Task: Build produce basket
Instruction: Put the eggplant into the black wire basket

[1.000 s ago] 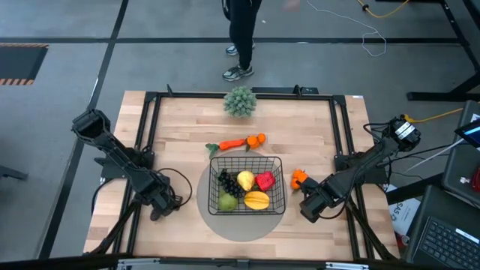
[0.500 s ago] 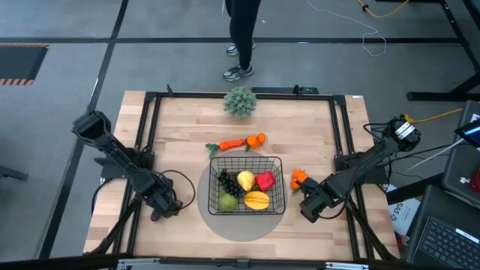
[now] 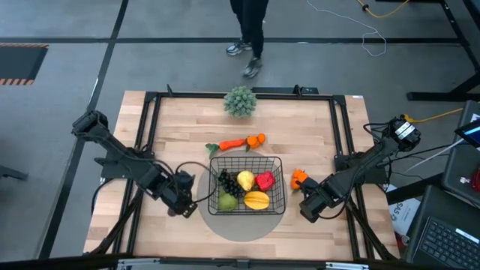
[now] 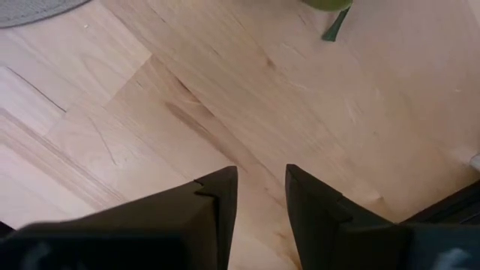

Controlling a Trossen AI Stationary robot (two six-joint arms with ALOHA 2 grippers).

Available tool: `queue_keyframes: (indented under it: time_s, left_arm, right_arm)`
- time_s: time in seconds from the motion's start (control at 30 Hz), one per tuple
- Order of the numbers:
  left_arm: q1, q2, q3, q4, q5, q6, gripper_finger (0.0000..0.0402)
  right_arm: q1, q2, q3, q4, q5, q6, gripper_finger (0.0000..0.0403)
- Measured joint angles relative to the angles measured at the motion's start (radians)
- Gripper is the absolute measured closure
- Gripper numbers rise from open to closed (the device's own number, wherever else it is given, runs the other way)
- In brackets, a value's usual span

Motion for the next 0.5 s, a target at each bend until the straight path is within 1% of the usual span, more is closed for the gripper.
queue_keyframes:
  time_s: [0.07, 0.13, 0.2, 0.27, 0.37, 0.43, 0.5]
  left_arm:
    - [0.018, -0.001, 0.078, -0.085, -0.041, 0.076, 0.0324]
    - [0.037, -0.001, 0.148, -0.123, -0.093, 0.166, 0.0324]
    - [0.055, -0.002, 0.211, -0.134, -0.169, 0.267, 0.0324]
    - [0.068, -0.002, 0.269, -0.128, -0.249, 0.4, 0.0324]
    - [0.089, -0.002, 0.338, -0.113, -0.35, 0.606, 0.0324]
    - [0.118, -0.002, 0.364, -0.094, -0.373, 0.734, 0.0324]
    - [0.156, -0.002, 0.373, -0.051, -0.37, 0.861, 0.0324]
  right_arm:
    - [0.0, 0.0, 0.0, 0.001, 0.0, 0.0, 0.0299]
    - [0.0, 0.0, 0.0, 0.001, 0.0, 0.0, 0.0299]
    - [0.0, 0.0, 0.0, 0.002, 0.0, 0.0, 0.0299]
    - [0.0, 0.0, 0.0, 0.002, 0.002, 0.0, 0.0299]
    - [0.0, 0.0, 0.0, 0.002, 0.043, 0.0, 0.0299]
    - [-0.001, 0.0, 0.0, 0.002, 0.075, 0.0, 0.0299]
    - [-0.005, 0.0, 0.0, 0.001, 0.085, 0.0, 0.0299]
